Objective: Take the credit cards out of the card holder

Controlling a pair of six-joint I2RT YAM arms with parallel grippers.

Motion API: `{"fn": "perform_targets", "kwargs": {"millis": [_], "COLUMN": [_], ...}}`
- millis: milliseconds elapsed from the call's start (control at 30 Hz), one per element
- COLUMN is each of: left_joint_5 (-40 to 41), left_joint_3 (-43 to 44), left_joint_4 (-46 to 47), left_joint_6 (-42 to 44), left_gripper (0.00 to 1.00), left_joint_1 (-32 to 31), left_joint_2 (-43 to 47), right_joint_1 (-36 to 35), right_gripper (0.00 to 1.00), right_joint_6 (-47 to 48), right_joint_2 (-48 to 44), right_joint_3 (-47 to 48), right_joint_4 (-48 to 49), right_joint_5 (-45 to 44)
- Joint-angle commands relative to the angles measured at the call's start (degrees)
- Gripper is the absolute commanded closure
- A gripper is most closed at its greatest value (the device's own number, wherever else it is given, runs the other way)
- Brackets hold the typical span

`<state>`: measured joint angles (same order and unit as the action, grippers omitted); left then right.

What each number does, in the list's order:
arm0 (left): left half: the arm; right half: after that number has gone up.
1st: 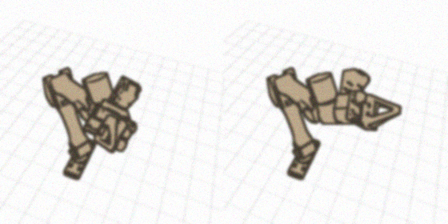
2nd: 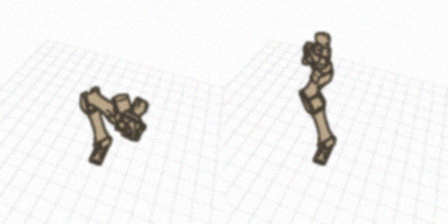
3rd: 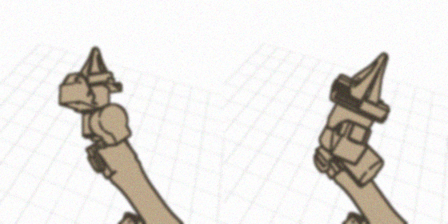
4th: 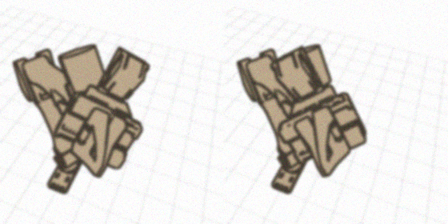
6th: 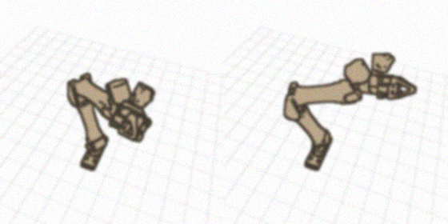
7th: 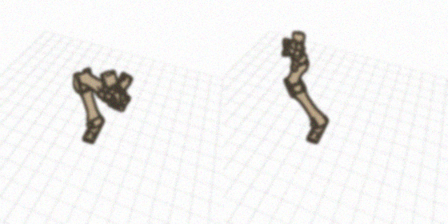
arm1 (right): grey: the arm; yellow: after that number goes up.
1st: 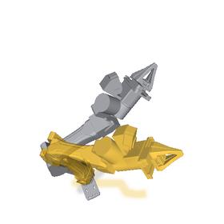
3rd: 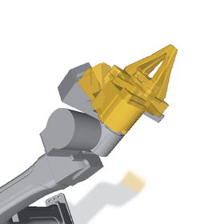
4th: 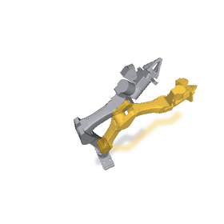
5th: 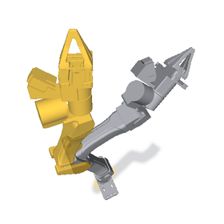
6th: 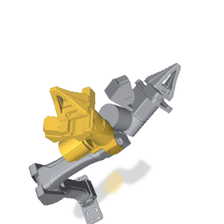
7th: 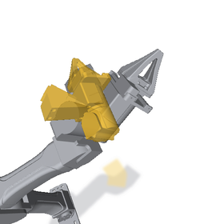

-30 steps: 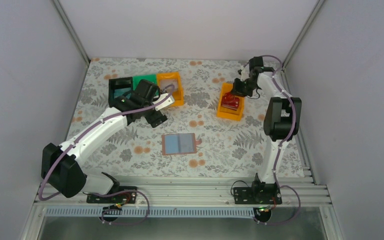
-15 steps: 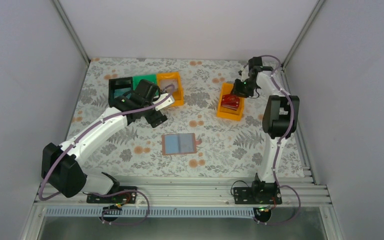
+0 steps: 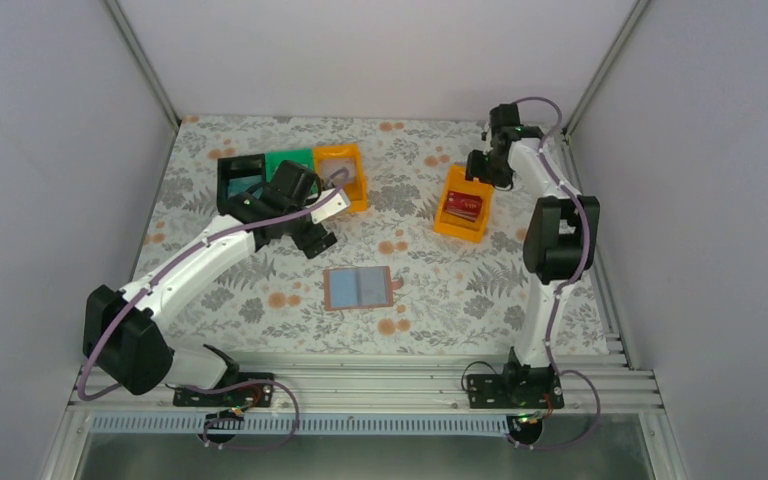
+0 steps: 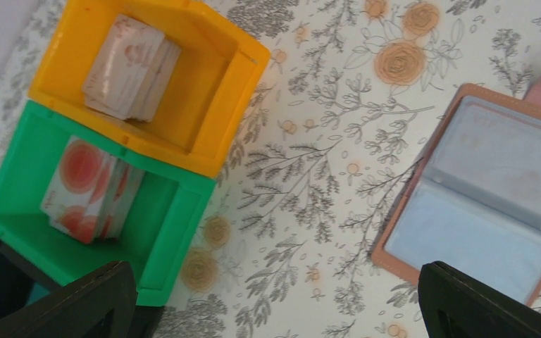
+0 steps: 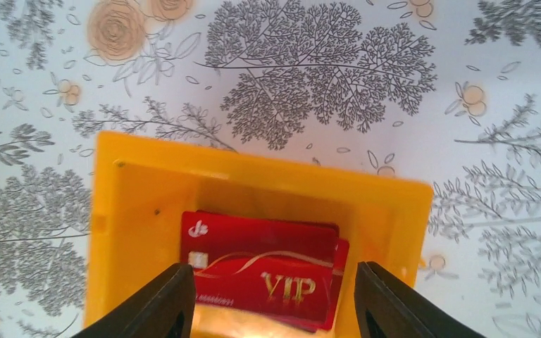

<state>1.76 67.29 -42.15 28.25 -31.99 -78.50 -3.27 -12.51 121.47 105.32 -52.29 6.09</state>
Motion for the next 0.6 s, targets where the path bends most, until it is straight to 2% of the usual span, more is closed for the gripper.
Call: {"fn": "perform_targets", "kwargs": {"millis": [0, 200, 367, 467, 567], "left_joint_5": [-5.5, -10.4, -10.5, -6.1, -8.7], "left_joint_3": [-3.6, -13.1, -14.4, -11.8, -4.1], "left_joint_4": [-0.4, 2.6, 6.6, 8.8, 5.9], "left_joint_6": [-3.2, -4.8, -6.6, -10.2, -16.2], "left_gripper": [0.00, 0.01, 0.03, 0.03, 0.00], "left_joint_1": [0.5, 0.8, 0.9, 2.1, 7.5], "left_joint_2": [-0.9, -1.6, -3.2, -3.2, -4.9], "right_joint_1": [-3.9, -14.8, -27.6, -32.5, -37.4], "right_gripper": [0.42, 0.42, 0.42, 0.45, 0.45], "right_joint_6": [-5.4, -10.3, -13.7, -17.9, -21.4], "right_joint_2": [-9.8, -18.6, -21.0, -21.1, -21.1], "right_joint_3": [-4.5, -11.3, -18.0, -22.4, -25.7], "right_joint_4": [5.1, 7.8, 6.7, 7.3, 9.6], "right_joint_5": [-8.4, -11.9, -6.3, -1.1, 1.3]}}
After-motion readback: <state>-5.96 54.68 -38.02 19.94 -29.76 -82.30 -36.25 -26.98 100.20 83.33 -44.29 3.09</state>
